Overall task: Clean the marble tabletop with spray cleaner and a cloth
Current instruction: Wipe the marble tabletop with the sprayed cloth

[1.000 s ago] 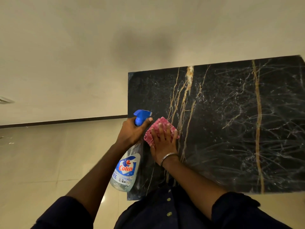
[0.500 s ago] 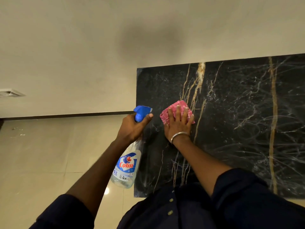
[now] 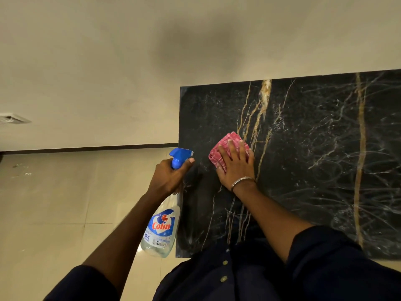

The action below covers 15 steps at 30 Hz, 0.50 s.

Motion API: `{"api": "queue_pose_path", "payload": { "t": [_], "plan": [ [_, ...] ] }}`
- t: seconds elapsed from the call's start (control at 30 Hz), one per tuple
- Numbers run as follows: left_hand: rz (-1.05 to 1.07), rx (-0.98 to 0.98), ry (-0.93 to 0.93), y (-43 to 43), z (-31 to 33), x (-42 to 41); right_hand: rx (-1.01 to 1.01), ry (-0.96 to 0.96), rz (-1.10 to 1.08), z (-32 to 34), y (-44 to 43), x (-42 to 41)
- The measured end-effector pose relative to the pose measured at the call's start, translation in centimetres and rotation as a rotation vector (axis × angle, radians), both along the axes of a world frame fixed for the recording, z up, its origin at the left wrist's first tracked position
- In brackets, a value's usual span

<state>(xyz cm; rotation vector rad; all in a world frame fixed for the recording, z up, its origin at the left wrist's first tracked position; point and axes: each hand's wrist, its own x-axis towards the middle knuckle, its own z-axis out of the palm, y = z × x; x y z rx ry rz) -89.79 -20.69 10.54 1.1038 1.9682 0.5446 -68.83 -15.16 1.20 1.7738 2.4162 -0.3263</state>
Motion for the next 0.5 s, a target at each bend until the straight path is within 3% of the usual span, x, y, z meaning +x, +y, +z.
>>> {"api": "queue_pose_path", "payload": {
  "t": [0.13,0.33,0.43,0.5],
  "plan": [
    [0.012,0.005,-0.011,-0.2,0.1,-0.3,-0.036,0.034,0.012,0.8,-1.4,-2.9],
    [0.036,0.008,0.016,-0.1,0.0,0.0,-0.092,0.088,0.535,-0.1,-7.4,-6.4],
    [0.025,0.004,0.006,0.1,0.2,0.6,-0.050,0.104,0.663,-1.3,-7.1,-3.8],
    [0.001,0.004,0.001,0.0,0.3,1.1,-0.003,0.068,0.625,-1.2,-6.3,-1.1]
  ]
}}
